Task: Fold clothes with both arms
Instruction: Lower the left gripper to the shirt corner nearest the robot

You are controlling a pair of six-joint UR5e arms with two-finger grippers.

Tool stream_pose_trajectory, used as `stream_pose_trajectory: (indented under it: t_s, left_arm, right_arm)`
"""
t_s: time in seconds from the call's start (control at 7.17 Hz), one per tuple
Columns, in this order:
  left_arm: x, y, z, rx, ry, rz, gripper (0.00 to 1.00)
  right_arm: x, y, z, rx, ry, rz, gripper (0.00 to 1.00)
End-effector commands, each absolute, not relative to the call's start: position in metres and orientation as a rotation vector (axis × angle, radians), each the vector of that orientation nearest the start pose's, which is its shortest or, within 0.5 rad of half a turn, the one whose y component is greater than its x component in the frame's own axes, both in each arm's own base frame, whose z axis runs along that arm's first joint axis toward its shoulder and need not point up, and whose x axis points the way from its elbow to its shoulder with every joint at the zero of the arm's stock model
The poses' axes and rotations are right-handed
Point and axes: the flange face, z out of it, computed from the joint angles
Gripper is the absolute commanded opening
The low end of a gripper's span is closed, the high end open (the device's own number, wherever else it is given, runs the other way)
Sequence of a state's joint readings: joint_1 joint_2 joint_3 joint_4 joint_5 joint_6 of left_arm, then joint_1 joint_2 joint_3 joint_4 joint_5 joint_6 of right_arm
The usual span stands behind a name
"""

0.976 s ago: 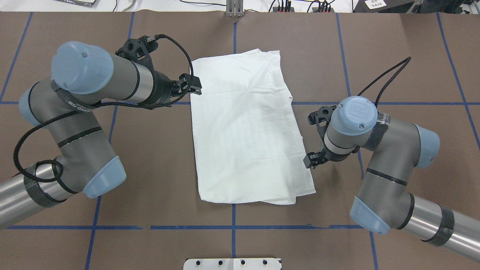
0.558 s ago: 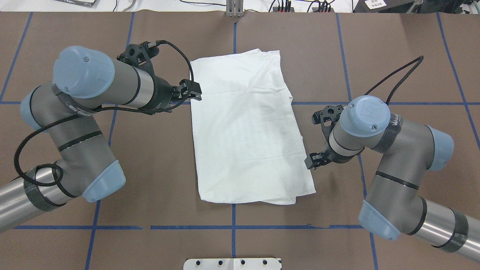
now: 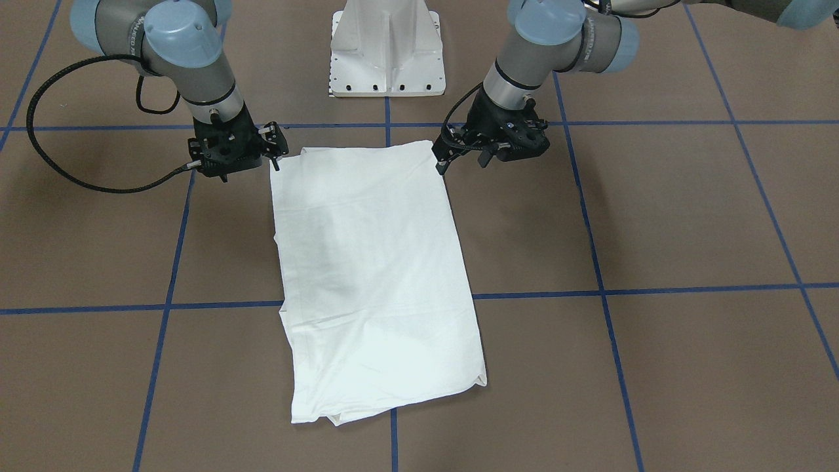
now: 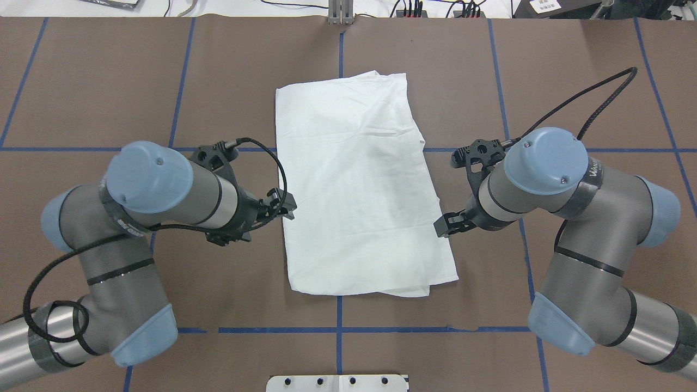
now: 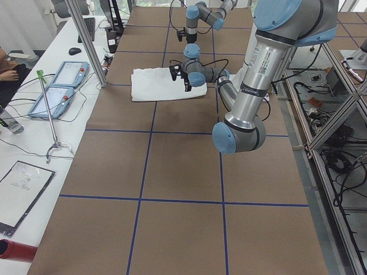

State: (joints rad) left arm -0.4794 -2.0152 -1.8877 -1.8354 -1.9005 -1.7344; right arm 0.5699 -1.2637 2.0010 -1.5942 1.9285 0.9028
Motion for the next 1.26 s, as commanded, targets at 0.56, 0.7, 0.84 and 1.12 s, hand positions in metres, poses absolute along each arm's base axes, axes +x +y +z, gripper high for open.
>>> stream_pose_trajectory:
  t_s: [0.56, 0.7, 0.84, 1.12]
  left_arm:
    - [0.573, -0.291, 0.234, -0.262, 0.935, -0.551, 0.89]
    - [0.579, -0.295, 0.244, -0.255, 0.912, -0.561, 0.87]
    - [0.581, -0.298, 0.25, -0.251, 0.9, -0.567, 0.84]
    - [0.581, -0.299, 0.249, -0.251, 0.902, -0.566, 0.78]
  right_arm:
    - [-0.407, -0.377, 0.291, 0.141, -0.812, -0.209, 1.0]
    - [-0.405, -0.376, 0.288, 0.146, -0.818, -0.21, 1.0]
    - [-0.405, -0.376, 0.29, 0.14, -0.815, -0.197, 1.0]
    - [-0.406, -0.376, 0.291, 0.134, -0.814, -0.19, 1.0]
